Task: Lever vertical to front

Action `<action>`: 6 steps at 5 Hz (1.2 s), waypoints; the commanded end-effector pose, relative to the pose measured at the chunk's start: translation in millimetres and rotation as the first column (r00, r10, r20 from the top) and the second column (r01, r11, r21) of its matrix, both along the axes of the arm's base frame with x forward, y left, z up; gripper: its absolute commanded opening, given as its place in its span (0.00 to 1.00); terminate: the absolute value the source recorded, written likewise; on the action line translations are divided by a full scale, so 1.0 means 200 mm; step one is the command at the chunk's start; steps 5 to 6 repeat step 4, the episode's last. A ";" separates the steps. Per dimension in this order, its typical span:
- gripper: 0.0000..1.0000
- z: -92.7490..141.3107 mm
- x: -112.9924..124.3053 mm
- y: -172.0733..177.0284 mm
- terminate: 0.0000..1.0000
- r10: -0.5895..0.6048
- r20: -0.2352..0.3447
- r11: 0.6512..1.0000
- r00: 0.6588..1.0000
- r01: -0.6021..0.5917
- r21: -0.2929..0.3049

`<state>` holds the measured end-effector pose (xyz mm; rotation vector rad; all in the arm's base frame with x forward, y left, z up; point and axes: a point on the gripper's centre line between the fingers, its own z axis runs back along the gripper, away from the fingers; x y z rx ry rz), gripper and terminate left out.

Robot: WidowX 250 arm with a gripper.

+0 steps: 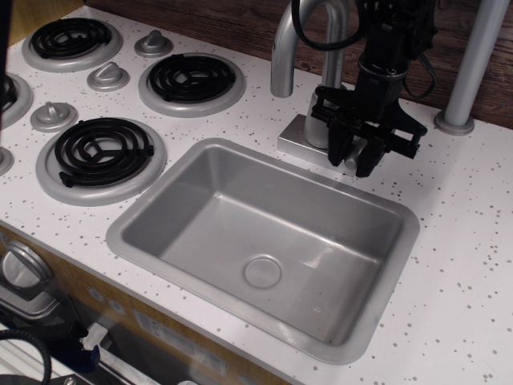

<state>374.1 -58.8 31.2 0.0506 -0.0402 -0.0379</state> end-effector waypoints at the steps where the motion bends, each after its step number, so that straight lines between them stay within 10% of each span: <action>1: 1.00 0.07 0.03 -0.01 0.00 -0.012 0.047 1.000 0.999 0.012 -0.008; 3: 1.00 0.20 -0.04 -0.05 0.00 0.060 0.004 0.998 0.998 -0.060 0.011; 4: 1.00 0.23 -0.11 -0.07 1.00 0.095 0.019 0.995 0.995 -0.096 0.037; 6: 1.00 0.23 -0.11 -0.07 1.00 0.095 0.019 0.995 0.995 -0.096 0.037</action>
